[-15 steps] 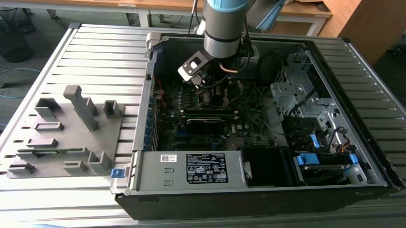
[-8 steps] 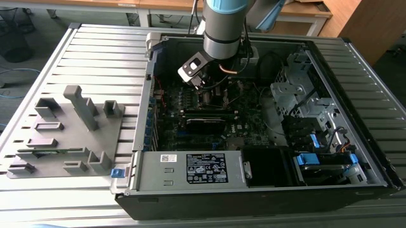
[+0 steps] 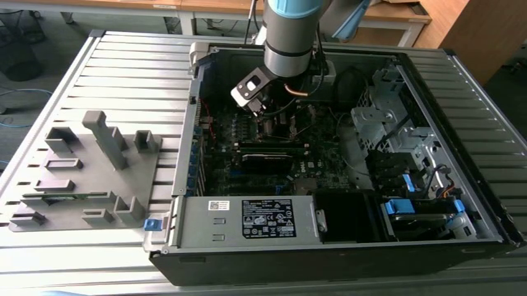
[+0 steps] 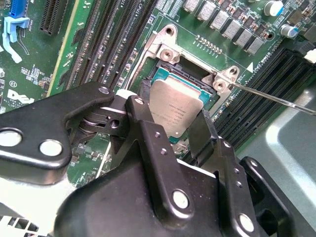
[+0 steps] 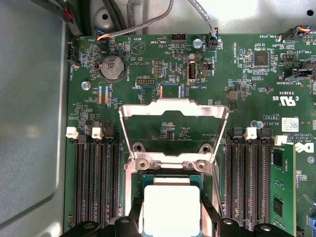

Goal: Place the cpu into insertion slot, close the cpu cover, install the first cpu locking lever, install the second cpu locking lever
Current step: 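Place the cpu into insertion slot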

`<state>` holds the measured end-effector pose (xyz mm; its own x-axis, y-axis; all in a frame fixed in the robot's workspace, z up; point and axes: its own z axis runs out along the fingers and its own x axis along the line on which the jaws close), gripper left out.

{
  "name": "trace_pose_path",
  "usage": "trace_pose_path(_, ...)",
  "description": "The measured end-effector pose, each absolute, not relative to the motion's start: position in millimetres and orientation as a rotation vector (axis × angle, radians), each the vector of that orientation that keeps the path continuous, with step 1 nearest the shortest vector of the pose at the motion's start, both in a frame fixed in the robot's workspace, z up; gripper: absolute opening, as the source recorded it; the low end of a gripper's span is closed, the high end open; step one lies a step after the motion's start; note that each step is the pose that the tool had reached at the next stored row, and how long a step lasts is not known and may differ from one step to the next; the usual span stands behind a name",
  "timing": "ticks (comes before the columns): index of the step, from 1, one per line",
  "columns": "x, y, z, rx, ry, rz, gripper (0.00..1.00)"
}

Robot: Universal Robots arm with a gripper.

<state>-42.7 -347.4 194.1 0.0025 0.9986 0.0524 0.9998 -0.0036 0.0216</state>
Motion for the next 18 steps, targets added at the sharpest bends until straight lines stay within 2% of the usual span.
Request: trace_pose_path(18,-43.5,-346.3,193.1,-2.209,-2.202,-0.081,0.54)
